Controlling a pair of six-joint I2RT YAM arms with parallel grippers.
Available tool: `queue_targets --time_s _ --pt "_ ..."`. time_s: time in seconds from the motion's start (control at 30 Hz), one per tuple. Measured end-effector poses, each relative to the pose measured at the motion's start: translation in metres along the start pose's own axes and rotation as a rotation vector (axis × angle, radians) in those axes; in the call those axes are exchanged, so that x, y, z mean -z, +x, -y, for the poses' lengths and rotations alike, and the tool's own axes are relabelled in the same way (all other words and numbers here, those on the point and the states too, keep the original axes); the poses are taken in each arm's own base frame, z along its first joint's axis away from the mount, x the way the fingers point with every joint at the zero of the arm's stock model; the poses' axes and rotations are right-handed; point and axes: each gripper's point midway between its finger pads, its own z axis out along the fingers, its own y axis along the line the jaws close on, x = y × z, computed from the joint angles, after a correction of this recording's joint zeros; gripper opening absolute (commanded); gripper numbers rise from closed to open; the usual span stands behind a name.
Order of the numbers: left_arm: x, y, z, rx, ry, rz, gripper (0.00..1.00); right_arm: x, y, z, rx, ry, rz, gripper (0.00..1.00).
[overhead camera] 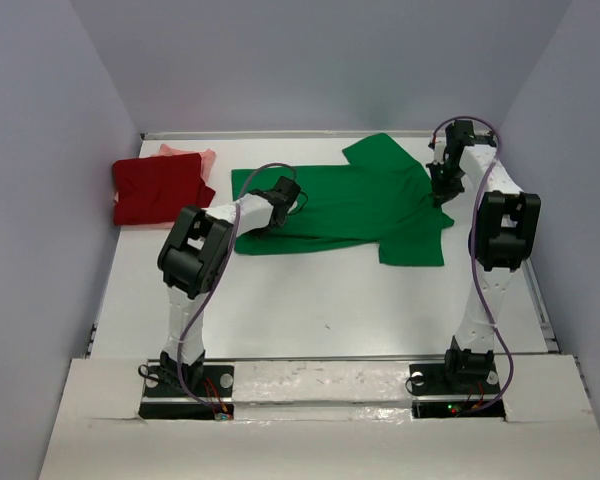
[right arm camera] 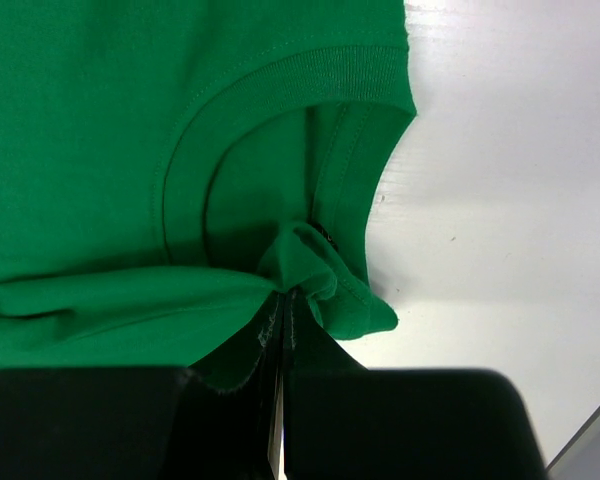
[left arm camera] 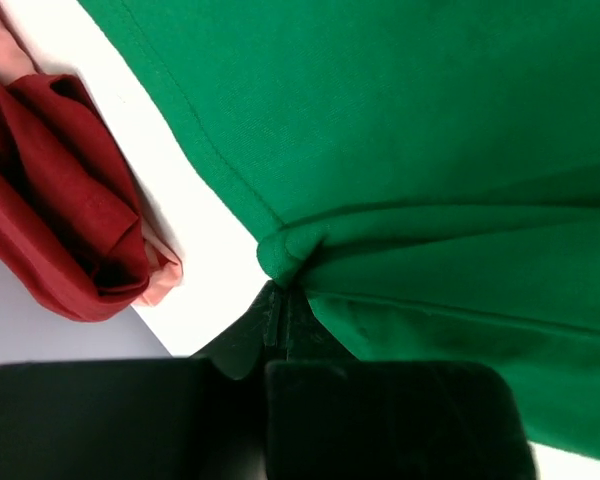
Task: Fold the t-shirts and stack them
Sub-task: Fold the flattened tshirt in 1/3 of the way
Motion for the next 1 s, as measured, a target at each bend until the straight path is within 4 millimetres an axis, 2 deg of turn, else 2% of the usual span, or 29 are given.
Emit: queue_targets --time_s 0.3,0.53,1.0 --pt "-0.001 -0.008 -0.005 0.003 -0.061 -0.004 0.0 -0.005 -0.006 -0.001 0.0 -0.014 0.005 0.0" --pt "-0.013 -0.006 -0.004 -0.002 -0.113 -0.032 0.0 -0.009 -0.005 -0.002 0.001 -0.018 -0.004 0.0" --pt "-0.009 -0.008 -0.02 0.014 -0.189 -0.04 0.0 -0.013 -0.007 0.011 -0.003 0.055 -0.01 0.0"
